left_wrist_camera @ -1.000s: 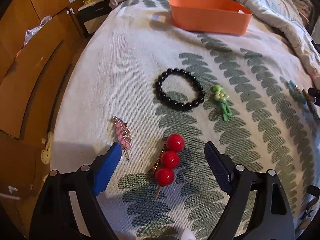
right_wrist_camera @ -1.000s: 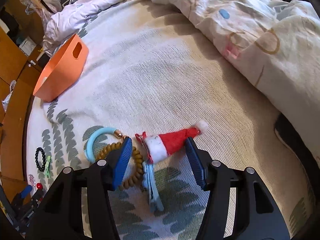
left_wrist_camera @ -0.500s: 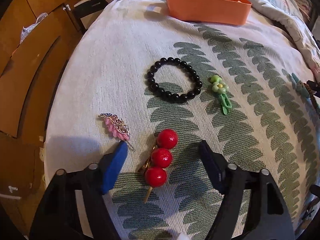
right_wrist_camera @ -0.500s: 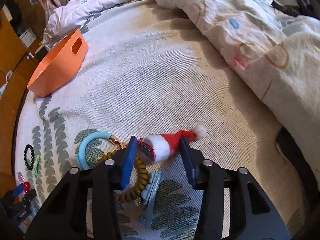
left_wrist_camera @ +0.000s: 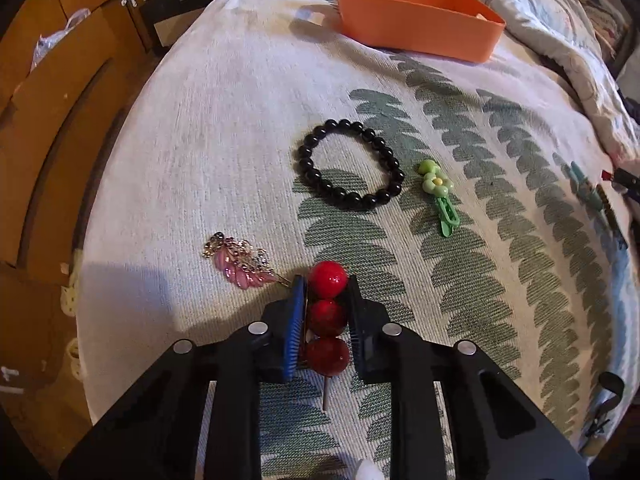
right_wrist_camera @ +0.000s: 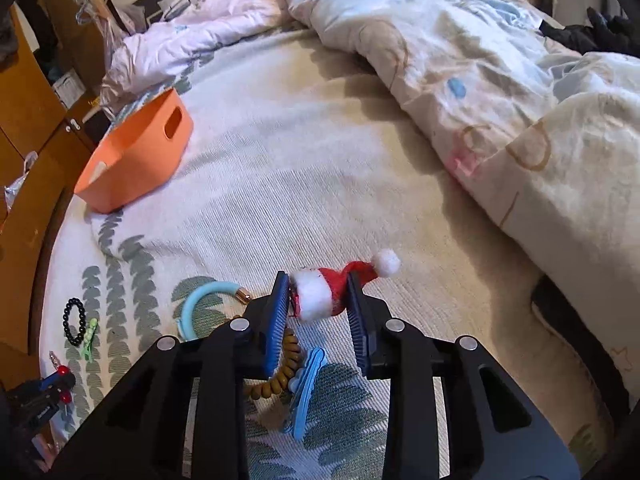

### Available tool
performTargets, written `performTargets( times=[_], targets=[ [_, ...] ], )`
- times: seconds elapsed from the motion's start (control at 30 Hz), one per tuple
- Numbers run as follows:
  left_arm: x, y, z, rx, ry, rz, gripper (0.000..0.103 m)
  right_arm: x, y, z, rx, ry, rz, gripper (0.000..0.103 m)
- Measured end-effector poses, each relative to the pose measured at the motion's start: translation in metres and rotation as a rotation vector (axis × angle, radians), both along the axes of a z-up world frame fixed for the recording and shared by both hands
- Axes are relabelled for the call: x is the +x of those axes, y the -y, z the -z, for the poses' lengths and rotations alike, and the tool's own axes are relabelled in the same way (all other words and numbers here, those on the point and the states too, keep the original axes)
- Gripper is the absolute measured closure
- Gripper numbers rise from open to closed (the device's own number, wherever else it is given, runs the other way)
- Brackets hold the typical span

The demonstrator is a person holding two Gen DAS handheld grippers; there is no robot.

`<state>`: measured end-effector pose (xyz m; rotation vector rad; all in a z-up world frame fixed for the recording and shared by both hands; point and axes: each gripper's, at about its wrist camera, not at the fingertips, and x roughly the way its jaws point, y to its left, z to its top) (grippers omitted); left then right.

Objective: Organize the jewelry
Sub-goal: 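Carry the hairpin and Santa-hat clip aside and open both tools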

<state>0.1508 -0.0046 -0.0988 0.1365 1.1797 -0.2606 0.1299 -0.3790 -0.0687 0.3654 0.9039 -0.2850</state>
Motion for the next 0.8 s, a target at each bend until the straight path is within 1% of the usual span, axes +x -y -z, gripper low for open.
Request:
performTargets(
  times=[0.2,0.37,0.5,0.63,0.7,0.8],
  targets=[
    [0.001,-0.008,-0.012,-0.024,0.025,-0.023,0.082,-0.01,-0.001,-0.019,0.008,0.047,-0.001,0.074],
    [-0.004,-0.013,-0.029,-0.026,0.071,-0.038,0.082,-0.027,-0.002,-0.037,0.029,0.082,-0.004,0.074],
    [-0.015,-0.018,-0.045,-0.002,0.116,-0.05,0.082,-0.058,-0.01,-0.055,0.047,0.118,-0.015,0.074],
    [-0.035,-0.025,-0.059,-0.008,0.155,-0.049,0.082,-0.096,-0.021,-0.075,0.054,0.16,-0.024,0.074],
    [-0.046,-0.03,-0.064,-0.012,0.159,-0.049,0.082,-0.119,-0.031,-0.083,0.065,0.19,-0.036,0.074],
    [-0.067,-0.039,-0.072,0.006,0.191,-0.056,0.082,-0.148,-0.05,-0.082,0.069,0.198,-0.063,0.074]
  ],
)
